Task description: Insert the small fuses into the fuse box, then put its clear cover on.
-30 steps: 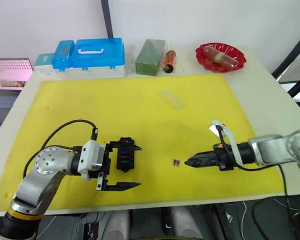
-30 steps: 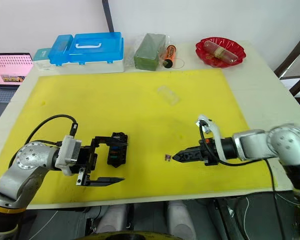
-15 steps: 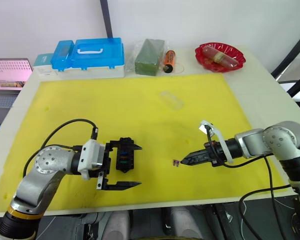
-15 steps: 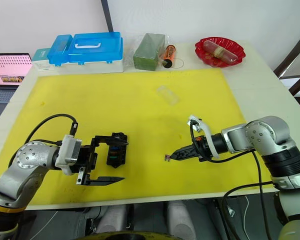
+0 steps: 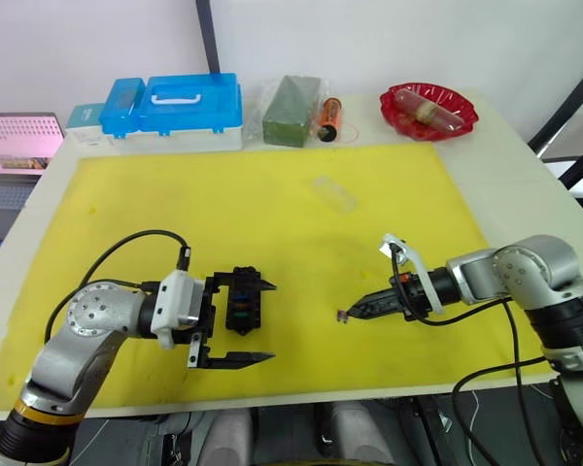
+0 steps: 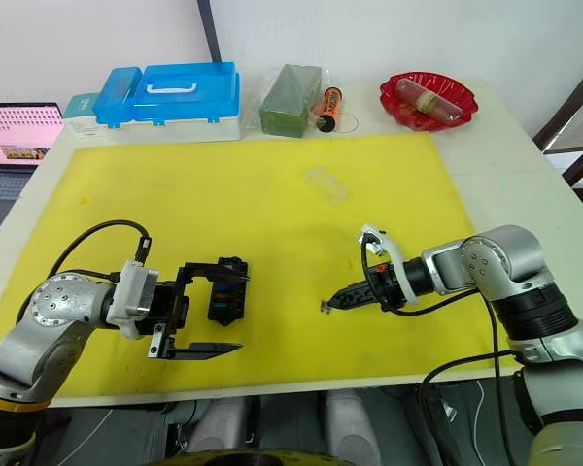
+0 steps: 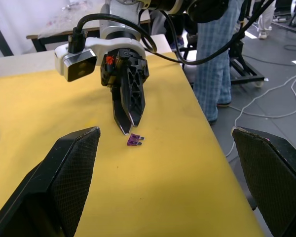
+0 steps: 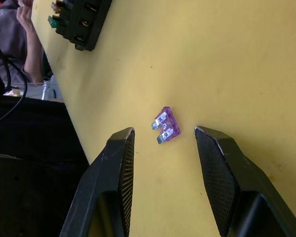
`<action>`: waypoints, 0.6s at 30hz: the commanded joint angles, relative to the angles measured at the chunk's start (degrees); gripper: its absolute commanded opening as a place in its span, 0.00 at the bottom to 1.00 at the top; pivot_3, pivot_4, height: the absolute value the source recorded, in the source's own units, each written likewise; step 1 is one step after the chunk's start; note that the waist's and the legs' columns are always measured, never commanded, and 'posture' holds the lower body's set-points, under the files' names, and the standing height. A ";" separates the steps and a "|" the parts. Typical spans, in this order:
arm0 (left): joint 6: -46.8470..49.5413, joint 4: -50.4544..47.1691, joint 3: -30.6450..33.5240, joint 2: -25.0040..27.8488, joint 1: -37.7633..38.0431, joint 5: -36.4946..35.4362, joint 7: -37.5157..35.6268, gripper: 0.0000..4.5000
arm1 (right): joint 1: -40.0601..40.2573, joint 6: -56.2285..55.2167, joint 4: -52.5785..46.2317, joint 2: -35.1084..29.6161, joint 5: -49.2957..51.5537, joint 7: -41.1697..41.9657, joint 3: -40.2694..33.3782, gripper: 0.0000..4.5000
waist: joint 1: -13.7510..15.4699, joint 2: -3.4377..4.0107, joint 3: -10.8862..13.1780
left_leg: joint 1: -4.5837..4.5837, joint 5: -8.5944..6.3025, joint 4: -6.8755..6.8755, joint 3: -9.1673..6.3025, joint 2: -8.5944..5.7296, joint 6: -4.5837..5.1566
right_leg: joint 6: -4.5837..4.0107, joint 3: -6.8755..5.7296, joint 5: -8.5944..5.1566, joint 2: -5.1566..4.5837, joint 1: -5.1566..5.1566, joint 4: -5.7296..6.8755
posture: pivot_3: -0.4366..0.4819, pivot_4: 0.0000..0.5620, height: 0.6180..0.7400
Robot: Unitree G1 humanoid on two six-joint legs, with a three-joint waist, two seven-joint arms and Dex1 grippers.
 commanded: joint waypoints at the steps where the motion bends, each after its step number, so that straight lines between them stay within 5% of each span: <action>1: -0.03 -1.14 0.60 0.64 0.04 -0.41 -0.20 1.00 | -1.06 1.28 -1.27 0.31 -0.35 2.34 0.04 0.44 | 0.00 0.00 0.00 | 0.00 0.00 0.00 0.00 0.00 0.00 | 0.00 0.00 0.00 0.00 0.00 0.00 | 0.48 0.27 1.00; 18: -0.12 -1.04 0.38 0.60 -0.05 -0.42 -0.22 1.00 | -0.35 -0.35 -0.84 4.81 -6.54 1.76 0.44 0.44 | -0.10 0.00 0.00 | 0.01 0.00 -0.01 -0.01 0.00 0.00 | 0.00 -0.01 0.00 0.01 0.00 0.00 | 0.48 0.27 1.00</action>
